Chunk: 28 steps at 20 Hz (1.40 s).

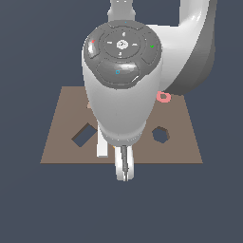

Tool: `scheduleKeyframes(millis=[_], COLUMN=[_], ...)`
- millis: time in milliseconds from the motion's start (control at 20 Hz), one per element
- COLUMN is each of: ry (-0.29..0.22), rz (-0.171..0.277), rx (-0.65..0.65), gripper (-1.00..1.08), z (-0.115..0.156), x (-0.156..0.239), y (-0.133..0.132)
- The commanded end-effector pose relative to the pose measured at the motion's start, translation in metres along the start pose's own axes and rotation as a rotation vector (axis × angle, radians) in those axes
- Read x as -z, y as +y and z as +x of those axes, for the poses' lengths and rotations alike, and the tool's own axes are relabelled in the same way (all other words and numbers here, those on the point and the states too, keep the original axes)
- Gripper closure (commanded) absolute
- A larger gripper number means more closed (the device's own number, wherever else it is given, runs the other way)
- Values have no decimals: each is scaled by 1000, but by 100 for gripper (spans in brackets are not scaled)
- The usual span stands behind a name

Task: Insert a designated object into the corresponding slot on a board.

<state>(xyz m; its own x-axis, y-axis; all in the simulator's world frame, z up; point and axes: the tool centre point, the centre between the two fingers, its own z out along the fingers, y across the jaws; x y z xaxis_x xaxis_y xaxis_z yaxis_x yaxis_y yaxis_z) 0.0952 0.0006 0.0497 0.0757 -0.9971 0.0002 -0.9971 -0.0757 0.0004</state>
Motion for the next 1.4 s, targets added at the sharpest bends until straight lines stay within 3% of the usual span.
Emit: scheduleKeyframes(millis=[0,750,800,1350], ry=[0,0,0,0], rz=[0,0,0,1], rx=[-6,0,0,1], gripper=[-92,-92,108,108], z=[0,0,0,0], x=[0,-20,-20,-19], y=[0,0,0,0])
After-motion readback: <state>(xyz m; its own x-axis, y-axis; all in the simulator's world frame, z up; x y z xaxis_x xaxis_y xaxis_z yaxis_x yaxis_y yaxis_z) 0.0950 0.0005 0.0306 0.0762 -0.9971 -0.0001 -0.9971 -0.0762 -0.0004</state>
